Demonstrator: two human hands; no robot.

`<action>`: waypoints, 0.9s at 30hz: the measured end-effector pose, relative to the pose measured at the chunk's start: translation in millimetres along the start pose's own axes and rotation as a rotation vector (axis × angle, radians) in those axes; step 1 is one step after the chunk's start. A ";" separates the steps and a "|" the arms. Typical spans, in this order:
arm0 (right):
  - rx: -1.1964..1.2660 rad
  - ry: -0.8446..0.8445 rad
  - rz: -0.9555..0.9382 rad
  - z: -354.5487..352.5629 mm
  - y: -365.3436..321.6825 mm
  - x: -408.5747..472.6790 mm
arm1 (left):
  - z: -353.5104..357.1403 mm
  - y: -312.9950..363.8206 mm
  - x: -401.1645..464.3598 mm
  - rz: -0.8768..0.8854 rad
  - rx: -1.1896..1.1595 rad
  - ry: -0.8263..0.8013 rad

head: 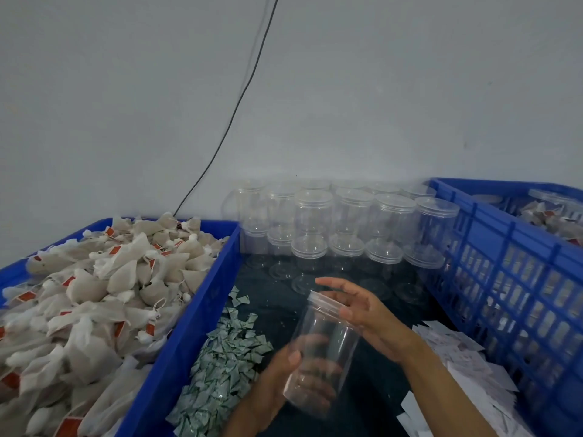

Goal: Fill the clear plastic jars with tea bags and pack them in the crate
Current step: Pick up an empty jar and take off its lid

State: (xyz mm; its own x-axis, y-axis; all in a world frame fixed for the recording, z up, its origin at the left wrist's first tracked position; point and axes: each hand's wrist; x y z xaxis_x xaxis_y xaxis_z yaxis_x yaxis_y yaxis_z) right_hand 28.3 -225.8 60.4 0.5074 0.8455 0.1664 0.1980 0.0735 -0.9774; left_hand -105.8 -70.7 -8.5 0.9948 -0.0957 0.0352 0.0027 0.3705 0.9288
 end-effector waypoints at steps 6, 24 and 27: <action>0.623 0.359 -0.056 -8.3 10.2 5.2 | -1.9 3.1 1.9 -0.023 -0.124 -0.047; -0.112 1.006 0.393 15.7 52.8 -10.4 | -7.2 -30.2 16.7 0.153 0.371 0.441; -0.287 0.988 0.240 25.5 38.9 -7.0 | -2.7 -29.8 18.4 0.153 0.399 0.484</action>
State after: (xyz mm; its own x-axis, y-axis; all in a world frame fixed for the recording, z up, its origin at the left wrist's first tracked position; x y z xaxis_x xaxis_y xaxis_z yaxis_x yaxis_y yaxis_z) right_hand 11.0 -215.3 18.0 0.9914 0.0051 0.1308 0.1272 -0.2753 -0.9529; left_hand -87.3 -81.0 -36.5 0.9147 0.3928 0.0949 -0.0886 -0.0341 0.9955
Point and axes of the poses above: each hand's wrist, its own x-axis towards the middle knuckle, its own z-axis out of the palm, y = z × x, and after that the axes turned 7 degrees about -x, right-handed
